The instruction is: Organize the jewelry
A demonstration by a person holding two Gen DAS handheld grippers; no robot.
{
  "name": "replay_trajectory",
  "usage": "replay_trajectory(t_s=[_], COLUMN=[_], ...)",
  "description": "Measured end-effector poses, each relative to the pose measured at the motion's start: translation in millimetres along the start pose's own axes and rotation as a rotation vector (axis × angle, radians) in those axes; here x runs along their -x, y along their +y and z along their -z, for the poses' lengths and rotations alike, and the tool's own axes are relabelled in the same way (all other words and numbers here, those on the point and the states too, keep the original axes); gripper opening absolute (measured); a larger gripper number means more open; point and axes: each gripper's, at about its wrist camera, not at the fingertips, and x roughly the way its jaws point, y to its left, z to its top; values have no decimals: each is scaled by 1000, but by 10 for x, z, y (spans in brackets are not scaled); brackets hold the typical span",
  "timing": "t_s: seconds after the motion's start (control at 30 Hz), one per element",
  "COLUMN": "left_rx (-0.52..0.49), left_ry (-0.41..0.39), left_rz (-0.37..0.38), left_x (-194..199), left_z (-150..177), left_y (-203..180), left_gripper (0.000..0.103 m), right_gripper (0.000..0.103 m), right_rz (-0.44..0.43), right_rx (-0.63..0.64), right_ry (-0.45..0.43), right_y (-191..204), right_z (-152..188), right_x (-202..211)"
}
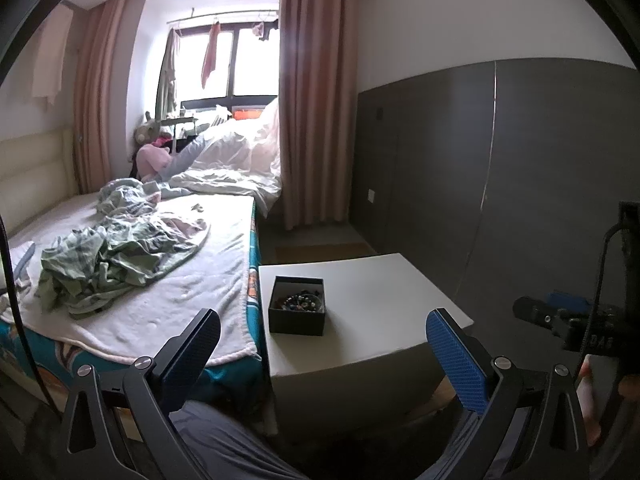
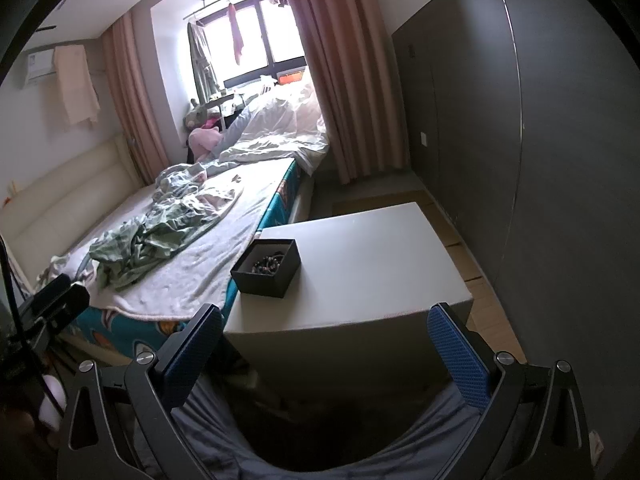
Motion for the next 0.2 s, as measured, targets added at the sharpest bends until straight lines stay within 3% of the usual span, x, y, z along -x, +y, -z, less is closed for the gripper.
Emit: replay_trajectory(t_s=[0.2], left_rx=[2], left_ry=[0], left_rz=[2], left_x=[-25], left_z=[-11], left_y=[13], left_gripper=[102], right_gripper=[103], right_rz=[-8], right_rx=[-8], right_ry=[13], right_y=[-1], right_z=[2], right_x=[-85])
